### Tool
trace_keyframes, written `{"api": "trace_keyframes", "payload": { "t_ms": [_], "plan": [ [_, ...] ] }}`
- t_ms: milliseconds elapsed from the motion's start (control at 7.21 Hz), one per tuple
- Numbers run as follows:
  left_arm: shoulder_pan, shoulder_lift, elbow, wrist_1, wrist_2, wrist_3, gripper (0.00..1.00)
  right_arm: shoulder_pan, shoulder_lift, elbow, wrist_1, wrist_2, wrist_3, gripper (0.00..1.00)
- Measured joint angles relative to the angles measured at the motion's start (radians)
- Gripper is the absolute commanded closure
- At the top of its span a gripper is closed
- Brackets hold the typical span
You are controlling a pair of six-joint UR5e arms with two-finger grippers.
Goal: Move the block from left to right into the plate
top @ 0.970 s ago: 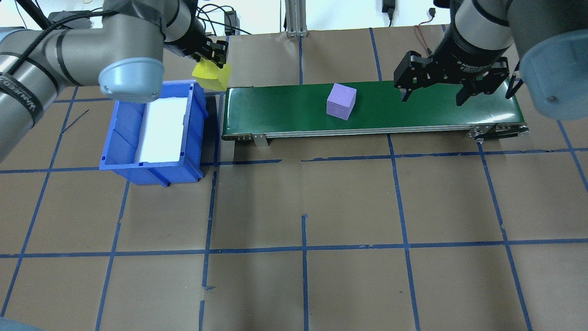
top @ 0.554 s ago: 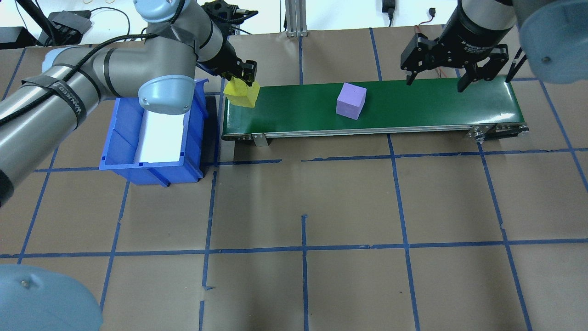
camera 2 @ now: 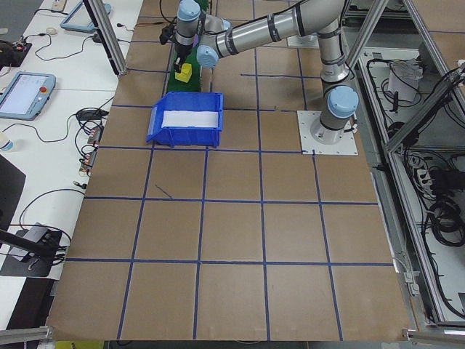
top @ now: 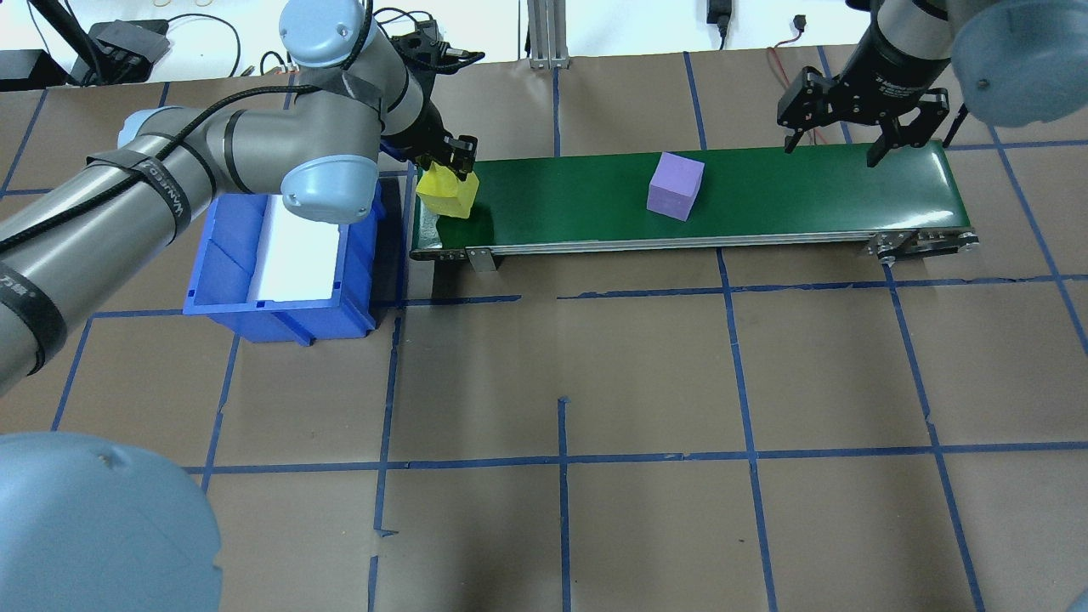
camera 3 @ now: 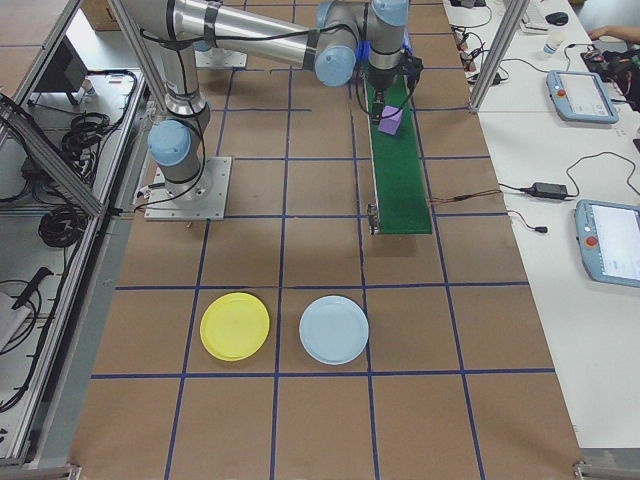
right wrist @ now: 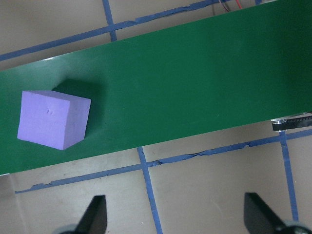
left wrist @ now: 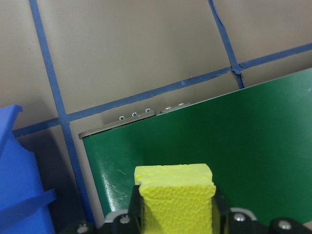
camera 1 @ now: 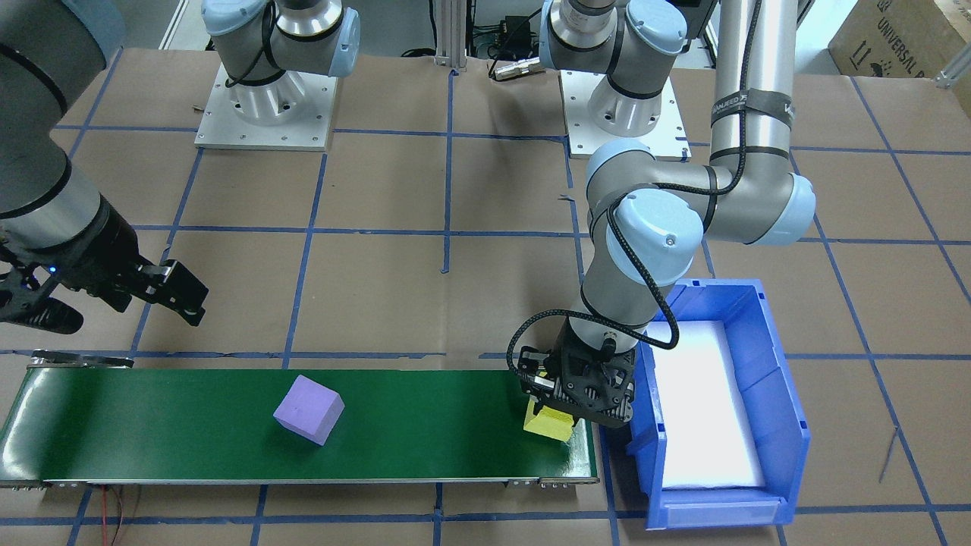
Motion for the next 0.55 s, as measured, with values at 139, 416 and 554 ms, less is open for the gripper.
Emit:
{"api": "trace_keyframes", "payload": {
  "t_ms": [139,416,554],
  "plan": [
    [0.0,-0.009,0.009,0.001,0.032,-0.006,0.0,-0.008,0.008,0.002,-0.002,0.0,-0.007,0.0],
    [0.003,0.016,0.025,-0.003,0.096,-0.039,0.0,-0.012,0.011,0.01,-0.013,0.001,-0.012,0.0],
    [0.004,0.048,0.03,-0.032,0.13,-0.048,0.0,-0.013,0.012,0.012,-0.024,0.001,-0.013,0.0]
  ]
}}
